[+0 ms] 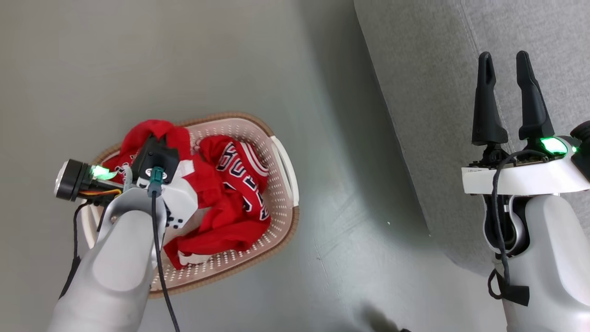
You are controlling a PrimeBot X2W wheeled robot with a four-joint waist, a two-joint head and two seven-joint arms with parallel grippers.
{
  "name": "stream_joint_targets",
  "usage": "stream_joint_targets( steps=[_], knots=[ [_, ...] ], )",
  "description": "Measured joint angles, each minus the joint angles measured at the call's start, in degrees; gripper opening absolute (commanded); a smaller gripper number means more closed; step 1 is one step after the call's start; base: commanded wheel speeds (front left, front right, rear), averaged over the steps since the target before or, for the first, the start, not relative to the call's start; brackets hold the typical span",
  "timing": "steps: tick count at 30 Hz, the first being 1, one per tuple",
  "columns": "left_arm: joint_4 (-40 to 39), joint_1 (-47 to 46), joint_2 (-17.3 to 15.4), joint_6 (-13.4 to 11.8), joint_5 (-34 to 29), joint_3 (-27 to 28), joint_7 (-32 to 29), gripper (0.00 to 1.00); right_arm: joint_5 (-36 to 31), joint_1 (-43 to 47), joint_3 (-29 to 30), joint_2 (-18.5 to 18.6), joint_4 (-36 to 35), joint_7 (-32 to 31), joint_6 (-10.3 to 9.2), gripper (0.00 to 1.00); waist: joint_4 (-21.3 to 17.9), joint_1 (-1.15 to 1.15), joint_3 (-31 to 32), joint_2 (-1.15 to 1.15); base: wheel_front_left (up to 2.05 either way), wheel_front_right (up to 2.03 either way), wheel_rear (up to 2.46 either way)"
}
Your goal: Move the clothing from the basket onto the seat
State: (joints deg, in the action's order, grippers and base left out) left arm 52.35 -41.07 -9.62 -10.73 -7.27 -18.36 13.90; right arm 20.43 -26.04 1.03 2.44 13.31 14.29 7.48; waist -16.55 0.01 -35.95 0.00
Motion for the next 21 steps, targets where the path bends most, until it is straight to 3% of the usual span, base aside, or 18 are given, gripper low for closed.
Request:
stream_joint_targets(
  steps=[21],
  knots=[
    [-10.14, 4.26, 1.54, 0.15, 3.63, 1.46, 0.32, 0.0, -6.94, 3.25, 0.55, 0.08, 2.83, 0.0, 0.0, 1.0, 5.31, 0.0, 10.14, 0.0, 0.0, 0.0, 0.0]
  ],
)
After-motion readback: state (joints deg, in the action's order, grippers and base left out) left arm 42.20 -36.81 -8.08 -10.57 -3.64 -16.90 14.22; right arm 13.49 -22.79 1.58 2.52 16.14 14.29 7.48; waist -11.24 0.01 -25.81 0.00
